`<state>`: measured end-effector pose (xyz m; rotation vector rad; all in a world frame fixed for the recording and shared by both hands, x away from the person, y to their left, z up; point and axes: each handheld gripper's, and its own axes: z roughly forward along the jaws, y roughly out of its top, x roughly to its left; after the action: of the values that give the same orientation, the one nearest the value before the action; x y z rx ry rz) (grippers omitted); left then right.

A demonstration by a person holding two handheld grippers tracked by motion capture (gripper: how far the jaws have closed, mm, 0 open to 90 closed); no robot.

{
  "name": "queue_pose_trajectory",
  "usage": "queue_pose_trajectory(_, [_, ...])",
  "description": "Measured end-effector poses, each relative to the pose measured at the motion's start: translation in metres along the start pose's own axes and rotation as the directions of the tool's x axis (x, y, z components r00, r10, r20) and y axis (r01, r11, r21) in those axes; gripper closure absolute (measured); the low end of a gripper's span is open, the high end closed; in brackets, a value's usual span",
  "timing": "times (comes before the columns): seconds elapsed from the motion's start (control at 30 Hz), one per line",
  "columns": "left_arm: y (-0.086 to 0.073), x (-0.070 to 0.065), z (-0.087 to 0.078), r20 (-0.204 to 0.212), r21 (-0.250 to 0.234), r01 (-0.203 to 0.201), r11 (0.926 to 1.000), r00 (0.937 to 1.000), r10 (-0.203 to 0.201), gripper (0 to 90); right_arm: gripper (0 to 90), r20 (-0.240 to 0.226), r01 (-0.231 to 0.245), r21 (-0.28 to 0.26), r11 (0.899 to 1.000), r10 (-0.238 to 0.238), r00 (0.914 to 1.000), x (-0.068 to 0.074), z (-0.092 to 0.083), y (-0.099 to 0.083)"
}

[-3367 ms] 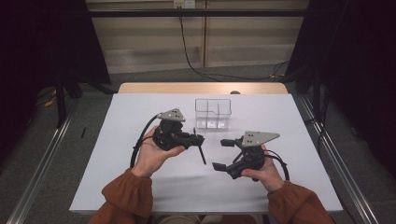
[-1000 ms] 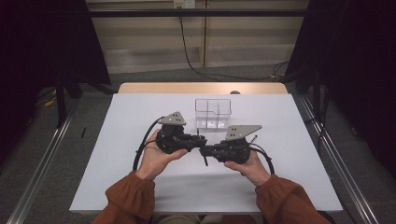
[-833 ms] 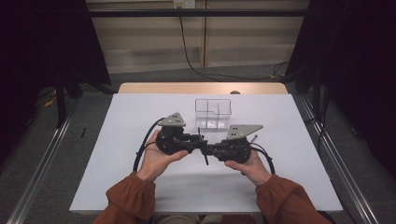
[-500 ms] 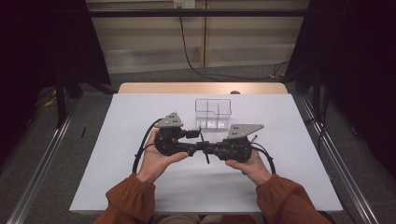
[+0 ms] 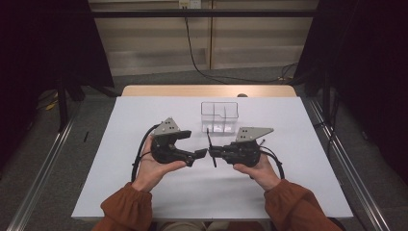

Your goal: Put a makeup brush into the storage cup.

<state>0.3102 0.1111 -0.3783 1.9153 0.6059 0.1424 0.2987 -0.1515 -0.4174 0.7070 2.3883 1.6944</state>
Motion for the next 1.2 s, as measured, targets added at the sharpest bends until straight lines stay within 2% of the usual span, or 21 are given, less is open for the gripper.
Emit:
queue_pose_trajectory(0.13, [-0.004,0.004,-0.006,-0.010,-0.040,0.017,0.9990,0.9998,-0.018,4.7,84.1,0.004,-0.004,-0.009,1.000,0.004,1.0000,-0.001,-0.001,0.000])
queue_pose_trajectory(0.23, [-0.006,0.005,-0.014,-0.028,-0.055,0.001,0.9985,0.9996,-0.002,4.2,84.1,0.008,-0.004,-0.017,1.000,0.004,1.0000,0.000,-0.003,0.001])
queue_pose_trajectory(0.3, [-0.009,0.007,-0.019,-0.031,-0.065,0.006,0.9979,0.9995,-0.008,3.9,84.1,0.013,-0.004,-0.024,1.000,0.004,0.9999,0.000,-0.005,0.002])
queue_pose_trajectory(0.37, [-0.011,0.009,-0.024,-0.053,-0.079,0.015,0.9967,0.9984,-0.019,3.8,84.1,0.018,-0.006,-0.030,1.000,0.007,0.9998,-0.001,-0.006,0.002])
queue_pose_trajectory(0.47, [-0.018,0.013,-0.031,-0.106,-0.097,0.005,0.9953,0.9942,-0.015,3.8,84.1,0.022,-0.010,-0.031,0.999,0.011,0.9997,-0.001,-0.007,0.002])
queue_pose_trajectory(0.63, [-0.027,0.019,-0.042,-0.169,-0.111,-0.009,0.9937,0.9856,-0.010,3.7,84.1,0.016,-0.010,-0.029,1.000,0.010,0.9998,0.000,-0.005,0.001])
queue_pose_trajectory(0.67, [-0.028,0.020,-0.045,-0.179,-0.118,-0.002,0.9930,0.9837,-0.019,3.5,84.1,0.017,-0.011,-0.029,1.000,0.012,0.9998,-0.001,-0.005,0.001])
queue_pose_trajectory(0.73, [-0.032,0.022,-0.049,-0.170,-0.138,0.016,0.9903,0.9846,-0.040,3.1,84.1,0.021,-0.013,-0.028,1.000,0.013,0.9997,-0.002,-0.005,0.001])
queue_pose_trajectory(0.83, [-0.039,0.023,-0.052,-0.192,-0.157,0.027,0.9872,0.9796,-0.058,3.2,84.1,0.026,-0.015,-0.031,0.999,0.015,0.9995,-0.002,-0.006,0.001])
queue_pose_trajectory(0.9, [-0.044,0.024,-0.055,-0.189,-0.159,0.033,0.9868,0.9800,-0.063,3.8,84.1,0.027,-0.018,-0.035,0.999,0.019,0.9995,-0.003,-0.007,0.001])
queue_pose_trajectory(0.97, [-0.048,0.024,-0.057,-0.196,-0.150,0.031,0.9881,0.9788,-0.060,3.9,84.1,0.028,-0.015,-0.037,0.999,0.016,0.9995,-0.003,-0.007,0.001])
queue_pose_trajectory(1.1, [-0.055,0.024,-0.062,-0.225,-0.157,0.030,0.9871,0.9721,-0.065,4.1,84.1,0.031,-0.014,-0.038,0.999,0.016,0.9994,-0.003,-0.007,0.002])
queue_pose_trajectory(1.17, [-0.058,0.024,-0.066,-0.240,-0.193,0.017,0.9811,0.9688,-0.064,4.0,84.1,0.032,-0.015,-0.038,0.999,0.016,0.9994,-0.003,-0.007,0.002])
queue_pose_trajectory(1.2, [-0.060,0.024,-0.068,-0.244,-0.194,0.012,0.9809,0.9678,-0.060,4.1,84.1,0.033,-0.015,-0.038,0.999,0.016,0.9993,-0.004,-0.008,0.002])
